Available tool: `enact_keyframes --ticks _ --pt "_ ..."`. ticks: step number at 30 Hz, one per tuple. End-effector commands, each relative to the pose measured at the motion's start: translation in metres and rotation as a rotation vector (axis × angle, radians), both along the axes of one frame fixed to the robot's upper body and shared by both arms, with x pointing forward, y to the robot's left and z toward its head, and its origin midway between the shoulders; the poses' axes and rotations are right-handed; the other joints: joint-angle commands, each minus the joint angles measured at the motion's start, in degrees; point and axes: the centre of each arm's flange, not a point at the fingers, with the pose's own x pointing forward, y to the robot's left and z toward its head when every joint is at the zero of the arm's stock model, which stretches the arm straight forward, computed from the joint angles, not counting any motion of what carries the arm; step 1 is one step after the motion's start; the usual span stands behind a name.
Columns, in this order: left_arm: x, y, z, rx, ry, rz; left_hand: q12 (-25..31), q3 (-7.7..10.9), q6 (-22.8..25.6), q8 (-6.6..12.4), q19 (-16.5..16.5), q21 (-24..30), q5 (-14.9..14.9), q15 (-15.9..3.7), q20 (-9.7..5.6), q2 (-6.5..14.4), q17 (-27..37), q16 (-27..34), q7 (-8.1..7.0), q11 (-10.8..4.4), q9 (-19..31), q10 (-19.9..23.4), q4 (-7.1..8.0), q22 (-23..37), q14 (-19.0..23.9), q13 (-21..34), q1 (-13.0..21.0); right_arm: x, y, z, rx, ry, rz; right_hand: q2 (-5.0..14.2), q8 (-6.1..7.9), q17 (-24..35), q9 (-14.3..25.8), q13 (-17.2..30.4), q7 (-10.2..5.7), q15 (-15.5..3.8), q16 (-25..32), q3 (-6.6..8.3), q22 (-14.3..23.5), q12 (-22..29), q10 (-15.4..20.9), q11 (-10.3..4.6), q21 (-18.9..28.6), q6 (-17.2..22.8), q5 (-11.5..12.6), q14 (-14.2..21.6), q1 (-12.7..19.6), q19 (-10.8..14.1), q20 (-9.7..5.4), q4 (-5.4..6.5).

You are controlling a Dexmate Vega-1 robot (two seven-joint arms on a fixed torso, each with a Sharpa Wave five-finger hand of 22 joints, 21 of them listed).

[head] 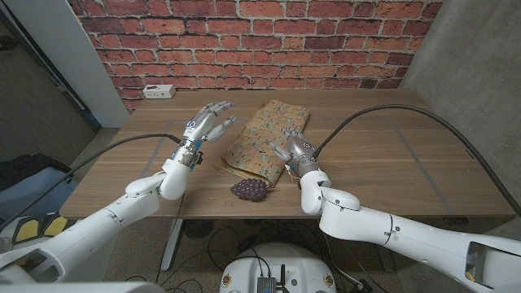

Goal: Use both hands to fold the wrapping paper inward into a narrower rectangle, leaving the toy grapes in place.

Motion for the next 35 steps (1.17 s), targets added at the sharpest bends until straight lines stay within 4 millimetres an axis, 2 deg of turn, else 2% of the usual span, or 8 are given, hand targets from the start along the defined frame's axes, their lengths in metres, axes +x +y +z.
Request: enact_keyframes --ticks 1,12,15,21,26,27,30,35 --pt "0.005 0.016 -0.001 -0.143 0.083 -0.110 -0.22 0.20 -1.10 -0.35 0.48 -0.06 0.36 0.43 -0.08 -0.16 0.10 -0.11 0.01 0.22 0.15 -0.89 0.46 0.08 -0.54 0.06 -0.61 0.002 -0.025 0.025 0.197 -0.096 0.111 0.86 0.60 0.03 0.07 -0.07 0.04 -0.01 0.51 0.37 0.04 0.33 0.74 0.11 0.49 1.19 0.36 0.97 0.56 0.81 0.08 -0.57" --pt "0.014 0.028 -0.005 -0.281 0.180 -0.248 -0.30 0.10 -3.08 -0.36 0.60 -0.20 0.26 1.52 0.16 -0.36 0.15 -0.17 0.51 0.91 0.10 -2.05 0.87 0.13 -1.39 0.07 -1.42 0.007 -0.042 0.039 0.345 -0.150 0.173 1.70 0.76 -0.30 -0.04 -0.12 0.67 0.81 0.98 1.29 0.05 0.80 3.90 0.59 1.14 3.79 0.51 5.14 2.39 4.60 0.08 -2.16" --pt "0.016 0.032 -0.005 -0.318 0.209 -0.295 -0.32 0.08 -3.55 -0.35 0.60 -0.25 0.24 1.62 0.19 -0.37 0.17 -0.15 0.56 1.10 0.09 -2.37 1.01 0.15 -1.55 0.07 -1.64 0.006 -0.048 0.043 0.387 -0.169 0.195 1.78 0.79 -0.35 -0.06 -0.13 1.02 1.18 1.11 1.55 0.07 0.92 5.06 1.72 1.27 4.74 0.47 6.72 2.99 5.80 0.17 -2.78" --pt "0.020 0.039 -0.010 -0.380 0.265 -0.371 -0.27 0.01 -4.05 -0.23 0.64 -0.32 0.19 1.78 0.19 -0.43 0.19 -0.12 0.64 1.35 0.07 -2.71 1.25 0.17 -1.81 0.08 -2.05 0.007 -0.062 0.047 0.482 -0.214 0.265 1.86 1.10 -0.33 -0.06 -0.13 1.64 1.40 1.19 1.90 0.10 1.36 7.72 2.41 1.66 7.00 0.36 8.92 3.74 8.21 -0.14 -3.66" --pt "0.019 0.049 -0.014 -0.420 0.298 -0.422 -0.23 -0.03 -4.32 -0.18 0.66 -0.36 0.16 1.86 0.05 -0.49 0.19 -0.12 0.75 1.51 0.06 -2.84 1.36 0.17 -2.00 0.08 -2.27 0.009 -0.075 0.047 0.582 -0.274 0.319 2.03 1.26 -0.24 -0.07 -0.13 2.27 1.87 1.63 2.17 0.10 1.68 10.14 2.74 1.96 8.99 0.26 11.88 4.02 10.45 0.44 -4.16" --pt "0.020 0.051 -0.015 -0.434 0.309 -0.436 -0.19 -0.06 -4.31 -0.11 0.69 -0.37 0.15 1.81 -0.06 -0.53 0.19 -0.08 0.72 1.91 0.05 -2.86 1.42 0.18 -1.99 0.08 -2.38 0.008 -0.078 0.047 0.593 -0.293 0.315 2.06 1.36 -0.26 -0.07 -0.13 2.49 2.15 1.70 2.26 0.10 1.80 10.80 2.84 2.05 9.58 0.25 12.49 4.17 10.99 0.42 -4.33" --pt "0.024 0.057 -0.021 -0.488 0.345 -0.460 -0.12 -0.12 -4.25 0.03 0.69 -0.42 0.11 1.87 -0.14 -0.59 0.20 -0.11 0.90 1.70 0.04 -2.89 1.55 0.19 -2.22 0.07 -2.62 0.010 -0.090 0.045 0.659 -0.345 0.308 2.02 1.54 -0.21 -0.09 -0.13 2.83 2.08 2.17 2.49 0.10 2.03 12.91 3.13 2.40 11.53 0.25 15.44 4.45 13.25 -0.07 -4.87" --pt "0.031 0.067 -0.029 -0.554 0.395 -0.478 -0.05 -0.17 -4.69 0.00 0.72 -0.47 0.08 2.01 -0.14 -0.55 0.21 -0.03 1.39 2.09 0.03 -2.98 1.80 0.20 -2.28 0.07 -2.97 0.008 -0.093 0.038 0.716 -0.436 0.266 1.96 1.68 -0.22 -0.09 -0.13 3.58 2.75 2.08 2.64 0.09 2.15 14.44 3.68 2.34 13.04 0.33 16.61 4.61 14.14 -0.26 -5.25"
